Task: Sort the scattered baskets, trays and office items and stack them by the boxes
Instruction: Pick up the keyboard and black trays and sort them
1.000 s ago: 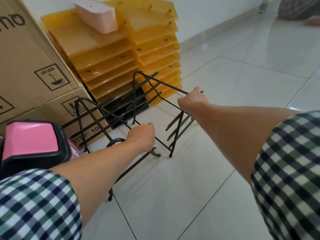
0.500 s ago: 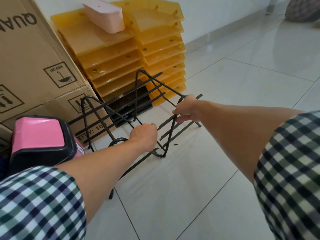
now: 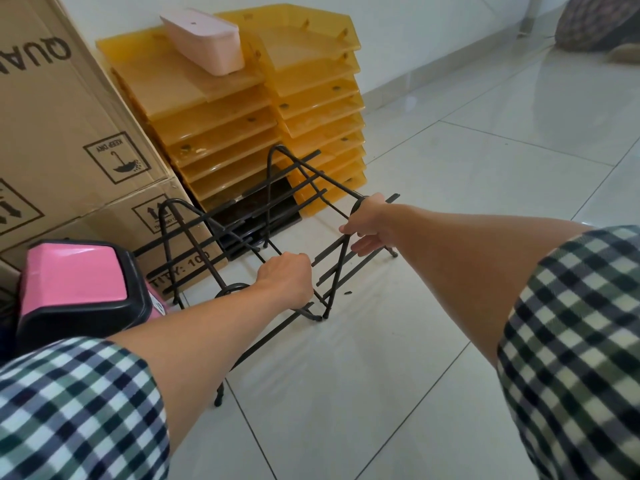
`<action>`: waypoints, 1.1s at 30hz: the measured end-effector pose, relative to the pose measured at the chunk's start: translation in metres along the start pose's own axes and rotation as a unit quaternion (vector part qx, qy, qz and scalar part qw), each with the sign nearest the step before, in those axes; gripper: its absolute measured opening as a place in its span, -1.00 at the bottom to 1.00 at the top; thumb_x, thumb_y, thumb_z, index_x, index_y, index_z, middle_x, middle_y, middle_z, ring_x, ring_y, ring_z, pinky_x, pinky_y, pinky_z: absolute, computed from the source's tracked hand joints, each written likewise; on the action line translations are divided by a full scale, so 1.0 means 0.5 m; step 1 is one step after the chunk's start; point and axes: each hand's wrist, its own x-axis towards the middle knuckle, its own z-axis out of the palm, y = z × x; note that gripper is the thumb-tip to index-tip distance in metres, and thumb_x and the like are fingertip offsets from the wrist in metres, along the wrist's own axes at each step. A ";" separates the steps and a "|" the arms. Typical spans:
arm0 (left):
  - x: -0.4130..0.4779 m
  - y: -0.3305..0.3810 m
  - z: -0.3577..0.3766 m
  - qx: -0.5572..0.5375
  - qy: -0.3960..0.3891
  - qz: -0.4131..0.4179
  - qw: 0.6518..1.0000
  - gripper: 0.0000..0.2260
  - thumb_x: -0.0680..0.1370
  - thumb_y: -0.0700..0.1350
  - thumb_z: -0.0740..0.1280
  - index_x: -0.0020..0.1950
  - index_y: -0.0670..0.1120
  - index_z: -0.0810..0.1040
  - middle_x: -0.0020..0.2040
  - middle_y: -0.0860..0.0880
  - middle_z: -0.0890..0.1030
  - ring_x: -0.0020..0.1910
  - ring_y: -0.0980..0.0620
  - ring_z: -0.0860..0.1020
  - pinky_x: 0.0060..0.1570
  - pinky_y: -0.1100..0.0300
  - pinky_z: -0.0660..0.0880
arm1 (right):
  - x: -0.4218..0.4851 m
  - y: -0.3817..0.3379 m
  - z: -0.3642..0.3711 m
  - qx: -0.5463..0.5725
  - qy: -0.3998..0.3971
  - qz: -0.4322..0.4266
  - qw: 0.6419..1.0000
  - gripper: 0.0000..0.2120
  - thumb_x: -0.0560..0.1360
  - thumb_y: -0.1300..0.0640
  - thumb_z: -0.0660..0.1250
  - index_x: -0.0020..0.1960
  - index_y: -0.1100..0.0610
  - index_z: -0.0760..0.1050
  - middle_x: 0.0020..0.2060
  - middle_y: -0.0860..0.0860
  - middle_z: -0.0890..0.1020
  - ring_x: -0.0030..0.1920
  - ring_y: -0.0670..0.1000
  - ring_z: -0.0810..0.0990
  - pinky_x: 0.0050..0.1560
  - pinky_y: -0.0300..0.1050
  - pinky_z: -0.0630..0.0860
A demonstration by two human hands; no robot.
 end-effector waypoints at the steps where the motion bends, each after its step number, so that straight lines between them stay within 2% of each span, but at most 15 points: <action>1: -0.002 0.002 -0.001 -0.007 0.000 -0.001 1.000 -0.80 0.59 -0.13 0.31 0.21 -0.09 0.45 -0.11 -0.04 0.47 -0.09 -0.07 0.51 -0.20 0.11 0.43 | -0.007 -0.002 -0.001 0.002 0.003 0.002 1.000 -0.37 0.56 0.15 0.45 0.44 0.23 0.14 -0.08 0.22 0.58 -0.18 0.20 0.74 -0.08 0.13 0.70; 5: -0.014 0.012 -0.020 -0.021 0.011 -0.010 1.000 -0.73 0.57 -0.12 0.33 0.24 -0.09 0.40 -0.02 -0.06 0.50 -0.07 -0.08 0.49 -0.20 0.09 0.41 | -0.037 -0.006 0.007 0.005 0.017 0.024 1.000 -0.18 0.57 0.08 0.43 0.57 0.21 -0.06 0.07 0.28 0.58 -0.14 0.19 0.73 -0.09 0.15 0.70; 8: -0.024 0.027 -0.048 -0.018 0.035 -0.002 0.999 -0.68 0.56 -0.06 0.37 0.27 -0.08 0.40 0.14 -0.10 0.52 0.07 -0.11 0.53 -0.18 0.08 0.36 | -0.059 0.006 0.017 0.012 0.026 0.040 0.999 -0.14 0.58 0.04 0.42 0.60 0.19 -0.11 0.10 0.29 0.57 -0.06 0.23 0.70 -0.02 0.20 0.68; 11: -0.037 0.049 -0.086 -0.029 0.065 0.025 0.997 -0.67 0.55 -0.03 0.39 0.26 -0.07 0.41 0.14 -0.09 0.52 0.10 -0.13 0.53 -0.18 0.05 0.34 | -0.088 0.028 0.015 -0.052 0.048 0.031 0.997 -0.09 0.58 -0.02 0.40 0.61 0.20 -0.18 0.32 0.25 0.51 0.21 0.25 0.60 0.17 0.18 0.61; 13: -0.049 0.068 -0.109 -0.038 0.078 0.061 0.994 -0.67 0.55 -0.04 0.38 0.26 -0.07 0.41 0.17 -0.10 0.51 0.13 -0.14 0.53 -0.15 0.05 0.34 | -0.120 0.045 0.004 -0.100 0.079 0.019 0.992 -0.09 0.57 -0.09 0.40 0.61 0.21 -0.13 0.36 0.20 0.50 0.32 0.24 0.52 0.24 0.13 0.56; 17: -0.092 0.126 -0.143 -0.052 0.074 0.146 0.985 -0.60 0.58 -0.08 0.32 0.40 -0.05 0.37 0.31 -0.09 0.46 0.27 -0.15 0.47 0.04 0.02 0.43 | -0.211 0.115 -0.033 -0.146 0.146 0.038 0.978 -0.09 0.51 -0.23 0.40 0.60 0.15 -0.01 0.39 0.23 0.46 0.36 0.27 0.47 0.30 0.07 0.47; 20: -0.135 0.189 -0.157 -0.035 0.058 0.214 0.974 -0.58 0.58 -0.09 0.28 0.43 -0.05 0.34 0.36 -0.10 0.43 0.34 -0.17 0.44 0.20 -0.02 0.44 | -0.314 0.192 -0.074 -0.175 0.182 0.079 0.964 -0.05 0.50 -0.28 0.38 0.62 0.11 -0.05 0.45 0.23 0.38 0.43 0.27 0.39 0.35 0.09 0.40; 25: -0.232 0.339 -0.149 -0.048 0.027 0.331 0.942 -0.55 0.59 -0.06 0.26 0.47 -0.07 0.32 0.38 -0.14 0.42 0.32 -0.20 0.47 0.24 -0.05 0.44 | -0.541 0.355 -0.175 -0.193 0.260 0.181 0.929 -0.12 0.51 -0.23 0.41 0.59 0.12 0.04 0.42 0.24 0.41 0.39 0.28 0.43 0.36 0.13 0.41; 29: -0.366 0.453 -0.103 -0.073 -0.022 0.417 0.906 -0.52 0.60 0.04 0.29 0.48 -0.05 0.31 0.39 -0.13 0.42 0.33 -0.18 0.46 0.24 -0.01 0.44 | -0.732 0.496 -0.247 -0.133 0.306 0.297 0.895 -0.06 0.51 -0.20 0.43 0.61 0.18 -0.02 0.45 0.27 0.40 0.41 0.28 0.42 0.38 0.09 0.41; 33: -0.448 0.555 -0.071 -0.079 -0.034 0.458 0.885 -0.54 0.59 0.07 0.31 0.44 -0.02 0.33 0.36 -0.10 0.45 0.29 -0.15 0.48 0.20 0.00 0.45 | -0.830 0.635 -0.301 -0.088 0.323 0.359 0.871 -0.20 0.58 -0.12 0.36 0.59 0.25 0.06 0.44 0.20 0.42 0.40 0.23 0.43 0.29 0.00 0.41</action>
